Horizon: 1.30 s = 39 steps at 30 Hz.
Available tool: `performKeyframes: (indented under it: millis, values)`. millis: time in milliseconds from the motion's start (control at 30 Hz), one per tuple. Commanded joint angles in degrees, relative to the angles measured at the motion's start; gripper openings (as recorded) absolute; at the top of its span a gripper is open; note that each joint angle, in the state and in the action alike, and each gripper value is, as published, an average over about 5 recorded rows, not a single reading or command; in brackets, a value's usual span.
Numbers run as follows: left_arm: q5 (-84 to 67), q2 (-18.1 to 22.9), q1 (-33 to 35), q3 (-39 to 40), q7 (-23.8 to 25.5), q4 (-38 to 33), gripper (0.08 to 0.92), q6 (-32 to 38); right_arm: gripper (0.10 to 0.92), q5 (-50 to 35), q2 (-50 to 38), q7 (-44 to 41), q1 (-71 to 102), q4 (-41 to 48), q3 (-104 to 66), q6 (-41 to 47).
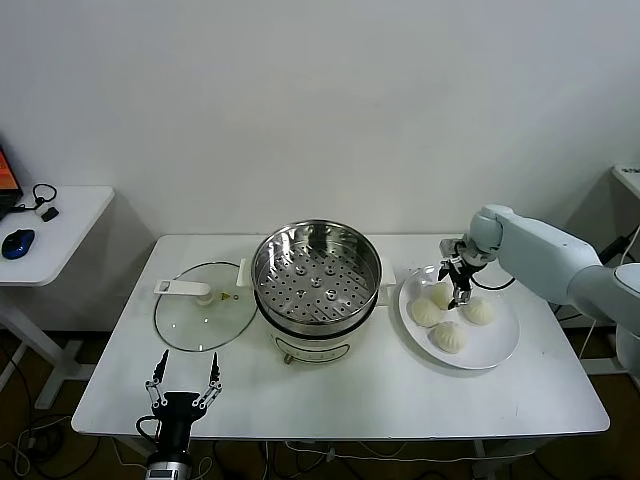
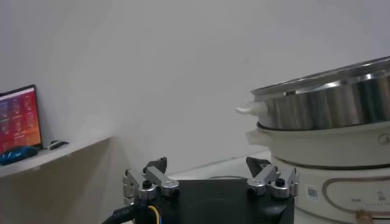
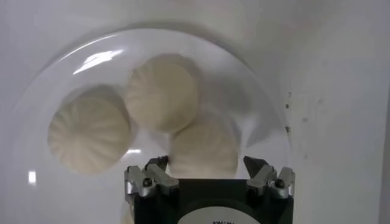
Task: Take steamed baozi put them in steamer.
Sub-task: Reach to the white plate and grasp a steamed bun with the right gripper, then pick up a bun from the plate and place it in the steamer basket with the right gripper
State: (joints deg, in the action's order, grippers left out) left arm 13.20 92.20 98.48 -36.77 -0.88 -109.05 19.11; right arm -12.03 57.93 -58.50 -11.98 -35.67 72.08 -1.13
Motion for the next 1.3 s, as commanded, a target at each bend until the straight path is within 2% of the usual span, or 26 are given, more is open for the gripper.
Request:
performKeyframes:
  millis: [33, 200, 300, 600, 1033, 1300]
  values:
    - [0.08, 2.80, 0.02, -0.03, 0.01, -0.06, 0.823, -0.07, 0.801, 0.35, 0.58, -0.03, 0.56, 0.82, -0.78, -0.06]
    - [0.10, 2.80, -0.04, -0.01, -0.03, -0.05, 0.823, -0.13, 0.705, 0.30, 0.48, -0.20, 0.53, 0.25, -0.87, 0.25]
    - [0.32, 2.80, -0.05, 0.08, -0.03, 0.15, 0.823, -0.09, 0.675, 0.27, 0.49, -0.36, 0.48, -0.08, -0.66, 0.38]
    - [0.32, 2.80, -0.10, -0.36, -0.09, 0.09, 0.823, -0.05, 0.670, -0.77, -0.67, -0.57, -2.63, -2.95, 1.81, 0.60]
    - [0.58, 2.80, 0.05, 0.07, -0.24, -0.21, 0.823, -0.27, 0.670, -11.81, -5.63, -2.36, -24.79, -19.50, 19.25, 0.60]
    - [1.03, 2.80, 0.11, 0.96, -0.42, 0.30, 0.823, -0.31, 0.670, -18.39, -3.89, -2.12, -37.60, -28.41, 25.19, -0.66]
